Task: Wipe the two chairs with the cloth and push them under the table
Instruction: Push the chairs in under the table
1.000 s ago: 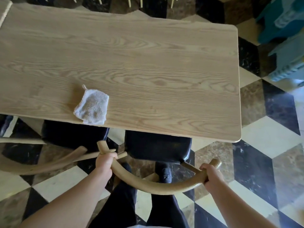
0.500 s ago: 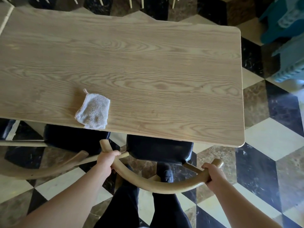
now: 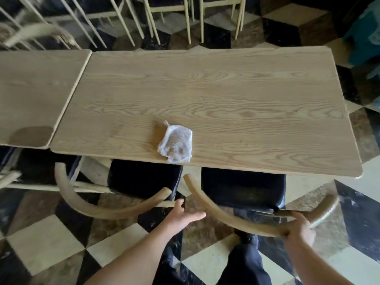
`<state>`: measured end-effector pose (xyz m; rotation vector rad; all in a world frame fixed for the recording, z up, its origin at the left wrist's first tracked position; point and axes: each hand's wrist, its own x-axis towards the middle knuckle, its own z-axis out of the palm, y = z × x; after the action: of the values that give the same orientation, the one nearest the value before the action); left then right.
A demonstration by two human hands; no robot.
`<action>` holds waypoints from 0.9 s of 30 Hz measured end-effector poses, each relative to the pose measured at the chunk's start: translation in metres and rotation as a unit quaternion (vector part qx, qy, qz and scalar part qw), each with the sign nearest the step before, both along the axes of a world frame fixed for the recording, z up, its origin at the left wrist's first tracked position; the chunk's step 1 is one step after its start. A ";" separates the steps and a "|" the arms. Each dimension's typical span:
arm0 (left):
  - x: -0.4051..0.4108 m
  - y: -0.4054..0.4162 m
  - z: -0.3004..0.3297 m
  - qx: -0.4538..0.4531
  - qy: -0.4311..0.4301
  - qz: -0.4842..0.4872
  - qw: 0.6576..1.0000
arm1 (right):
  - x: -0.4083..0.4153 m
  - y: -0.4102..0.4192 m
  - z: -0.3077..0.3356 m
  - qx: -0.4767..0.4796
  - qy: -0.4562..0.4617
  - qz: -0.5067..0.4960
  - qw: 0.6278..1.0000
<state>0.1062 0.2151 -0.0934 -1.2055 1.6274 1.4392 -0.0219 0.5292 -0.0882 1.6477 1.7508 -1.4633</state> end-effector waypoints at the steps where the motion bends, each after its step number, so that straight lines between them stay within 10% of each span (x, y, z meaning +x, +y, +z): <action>1: 0.009 -0.010 -0.004 -0.017 -0.005 -0.035 0.999 | 0.011 -0.011 0.002 -0.026 0.013 -0.014 0.999; 13: 0.142 -0.129 0.011 -0.110 0.019 -0.157 0.981 | 0.213 -0.190 0.041 -0.167 0.035 0.202 0.964; 16: 0.154 -0.143 0.020 -0.017 0.028 0.073 0.997 | 0.224 -0.212 0.045 -0.163 -0.018 0.227 0.960; 20: 0.159 -0.186 0.024 0.036 0.033 0.394 0.918 | 0.210 -0.264 0.037 -0.216 -0.059 0.238 0.945; 27: 0.158 -0.270 0.024 0.050 0.083 0.549 0.830 | 0.168 -0.374 0.010 -0.295 -0.064 0.193 0.934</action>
<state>0.2646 -0.0552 -0.0695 -2.1594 0.8543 2.2943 0.1464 0.1554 -0.0784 0.9974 1.2866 -1.4558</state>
